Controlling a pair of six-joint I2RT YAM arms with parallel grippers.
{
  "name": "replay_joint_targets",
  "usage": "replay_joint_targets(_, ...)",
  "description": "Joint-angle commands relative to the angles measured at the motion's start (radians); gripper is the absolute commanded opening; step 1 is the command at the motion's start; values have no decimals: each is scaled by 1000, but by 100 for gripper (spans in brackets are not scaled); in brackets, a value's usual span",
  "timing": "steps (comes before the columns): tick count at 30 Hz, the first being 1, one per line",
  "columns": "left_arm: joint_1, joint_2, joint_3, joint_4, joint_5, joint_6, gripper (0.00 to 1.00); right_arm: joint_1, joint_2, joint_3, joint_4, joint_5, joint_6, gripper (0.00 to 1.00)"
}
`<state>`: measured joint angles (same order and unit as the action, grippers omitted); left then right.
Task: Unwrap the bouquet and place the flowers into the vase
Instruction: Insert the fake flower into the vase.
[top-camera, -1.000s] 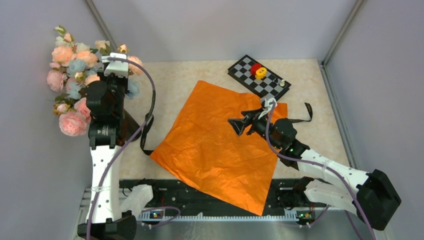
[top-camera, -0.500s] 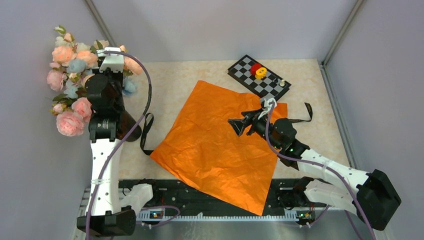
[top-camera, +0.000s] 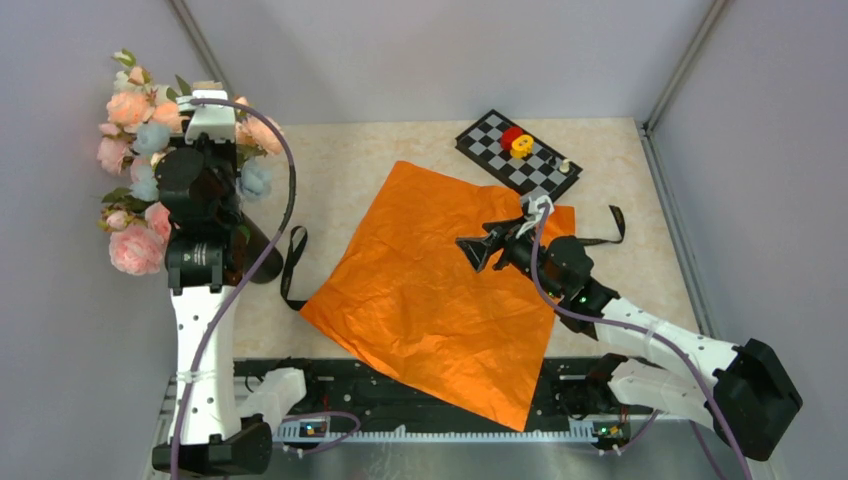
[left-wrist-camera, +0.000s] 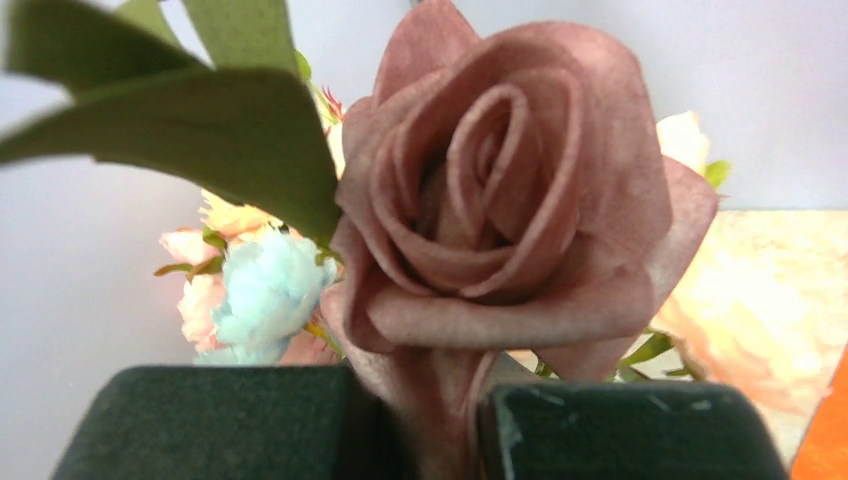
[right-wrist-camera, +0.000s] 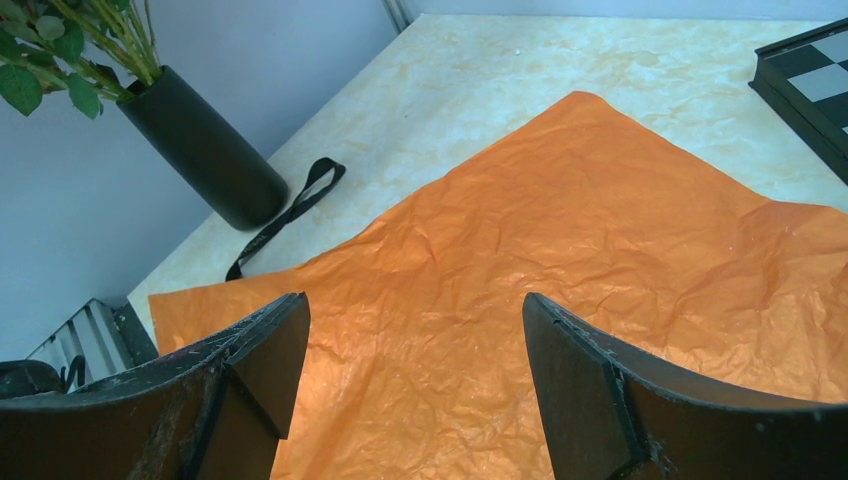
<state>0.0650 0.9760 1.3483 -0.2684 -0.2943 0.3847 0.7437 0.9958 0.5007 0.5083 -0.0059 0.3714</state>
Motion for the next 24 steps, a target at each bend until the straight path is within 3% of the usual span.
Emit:
replay_joint_targets(1,7,4,115,-58,33,-70,7,-7,-1,60,33,-2,10,79)
replay_joint_targets(12,34,80,102,-138,-101,-100,3,-7,-4,55,23,-4,12,79)
replay_joint_targets(21,93,87,41,-94,-69,-128,2,-7,-9,50,24,-3,13,79)
replay_joint_targets(24,94,74,34,-87,-50,-126,7,-7,-12,50,22,-2,14,79)
